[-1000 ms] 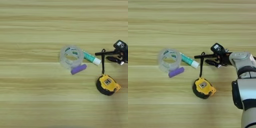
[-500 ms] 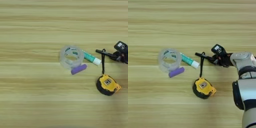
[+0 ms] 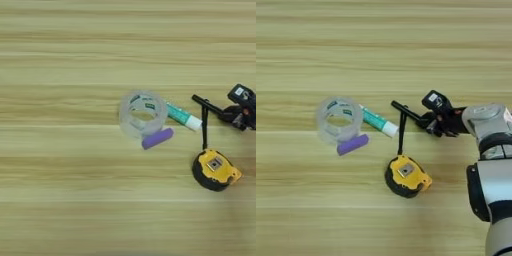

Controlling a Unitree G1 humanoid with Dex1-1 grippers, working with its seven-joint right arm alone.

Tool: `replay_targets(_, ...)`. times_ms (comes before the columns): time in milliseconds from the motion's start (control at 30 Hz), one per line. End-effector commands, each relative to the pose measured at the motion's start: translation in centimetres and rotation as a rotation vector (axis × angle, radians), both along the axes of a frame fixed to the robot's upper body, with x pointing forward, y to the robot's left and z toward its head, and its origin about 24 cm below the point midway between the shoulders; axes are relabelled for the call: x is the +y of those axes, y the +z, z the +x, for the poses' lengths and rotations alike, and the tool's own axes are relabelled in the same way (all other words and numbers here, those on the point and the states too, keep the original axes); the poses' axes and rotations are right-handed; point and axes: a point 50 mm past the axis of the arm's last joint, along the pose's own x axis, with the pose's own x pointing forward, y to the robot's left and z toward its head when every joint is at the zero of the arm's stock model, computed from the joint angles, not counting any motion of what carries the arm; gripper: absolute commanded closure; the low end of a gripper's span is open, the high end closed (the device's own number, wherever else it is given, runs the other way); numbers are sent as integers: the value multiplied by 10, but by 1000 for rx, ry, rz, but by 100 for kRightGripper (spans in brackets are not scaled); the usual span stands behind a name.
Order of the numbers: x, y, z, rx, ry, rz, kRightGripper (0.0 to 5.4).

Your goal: Move the objects on the table

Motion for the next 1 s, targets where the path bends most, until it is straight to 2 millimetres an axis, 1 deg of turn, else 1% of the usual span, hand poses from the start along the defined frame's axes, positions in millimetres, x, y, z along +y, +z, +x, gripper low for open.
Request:
replay_targets(33, 4, 19, 11, -72, 25, 11, 442)
replay_targets(167, 10, 31, 17, -116, 69, 41, 443)
replay_targets(333, 18, 40, 22, -151, 124, 70, 443)
replay_targets(667, 25, 51, 27, -200, 160, 100, 443)
replay_targets(867, 27, 66, 29, -247, 192, 147, 443)
replay_targets(1000, 35, 77, 28, -281, 251, 181, 443)
